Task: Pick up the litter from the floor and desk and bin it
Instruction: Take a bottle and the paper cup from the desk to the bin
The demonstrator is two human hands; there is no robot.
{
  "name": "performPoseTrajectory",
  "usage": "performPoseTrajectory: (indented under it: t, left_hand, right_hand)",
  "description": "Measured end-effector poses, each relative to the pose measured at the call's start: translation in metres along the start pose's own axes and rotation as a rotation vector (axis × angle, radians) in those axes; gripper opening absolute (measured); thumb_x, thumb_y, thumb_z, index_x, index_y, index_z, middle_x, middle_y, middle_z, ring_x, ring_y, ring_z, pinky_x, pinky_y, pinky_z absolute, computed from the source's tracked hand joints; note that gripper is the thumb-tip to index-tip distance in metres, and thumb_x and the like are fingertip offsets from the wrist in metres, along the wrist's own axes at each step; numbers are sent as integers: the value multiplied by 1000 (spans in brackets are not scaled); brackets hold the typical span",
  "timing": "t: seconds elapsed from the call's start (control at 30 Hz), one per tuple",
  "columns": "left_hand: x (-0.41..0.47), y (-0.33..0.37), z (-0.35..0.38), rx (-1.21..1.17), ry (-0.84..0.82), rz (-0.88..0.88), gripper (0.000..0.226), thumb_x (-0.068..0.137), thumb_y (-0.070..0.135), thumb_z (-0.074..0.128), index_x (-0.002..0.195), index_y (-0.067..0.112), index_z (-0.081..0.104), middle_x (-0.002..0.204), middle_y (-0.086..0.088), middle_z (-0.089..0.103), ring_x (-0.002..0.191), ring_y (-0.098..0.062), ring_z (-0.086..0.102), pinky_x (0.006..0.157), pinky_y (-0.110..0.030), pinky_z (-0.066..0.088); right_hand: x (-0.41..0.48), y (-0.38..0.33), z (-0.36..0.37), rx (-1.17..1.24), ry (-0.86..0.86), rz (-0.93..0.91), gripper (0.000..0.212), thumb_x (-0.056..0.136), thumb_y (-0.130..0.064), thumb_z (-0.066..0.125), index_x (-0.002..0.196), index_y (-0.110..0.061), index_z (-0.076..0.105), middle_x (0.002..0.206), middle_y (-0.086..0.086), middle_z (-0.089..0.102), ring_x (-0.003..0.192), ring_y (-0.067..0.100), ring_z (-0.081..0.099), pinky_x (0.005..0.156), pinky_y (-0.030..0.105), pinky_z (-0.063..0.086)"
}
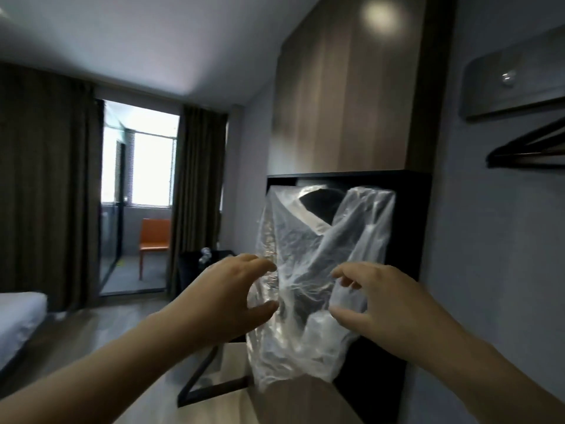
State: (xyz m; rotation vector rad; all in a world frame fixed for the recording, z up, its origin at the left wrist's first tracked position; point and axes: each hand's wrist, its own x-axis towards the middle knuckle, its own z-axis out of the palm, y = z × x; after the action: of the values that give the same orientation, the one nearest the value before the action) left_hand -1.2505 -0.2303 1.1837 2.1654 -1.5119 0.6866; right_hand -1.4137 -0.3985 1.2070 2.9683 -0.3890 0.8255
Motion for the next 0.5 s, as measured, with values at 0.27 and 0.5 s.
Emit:
performPoseTrajectory:
  t: [0.27,0.5]
  left_hand:
    - [-10,-115,24,100,-18,-223,57,84,54,59,136,35,45,128,16,53,114,0,51,95,-21,46]
    - [47,-182,59,170,-2,-327,57,85,53,58,137,33,44,131,15,52,118,0,49,97,-17,43]
  right_hand:
    - [116,-28,92,95,-55,-176,49,83,-49,63,129,-36,52,116,-18,59,106,-2,54,88,18,44]
    - [219,11,157,147,-50,-258,54,82,-51,63,132,-35,50,120,-20,58,107,-3,53,91,17,43]
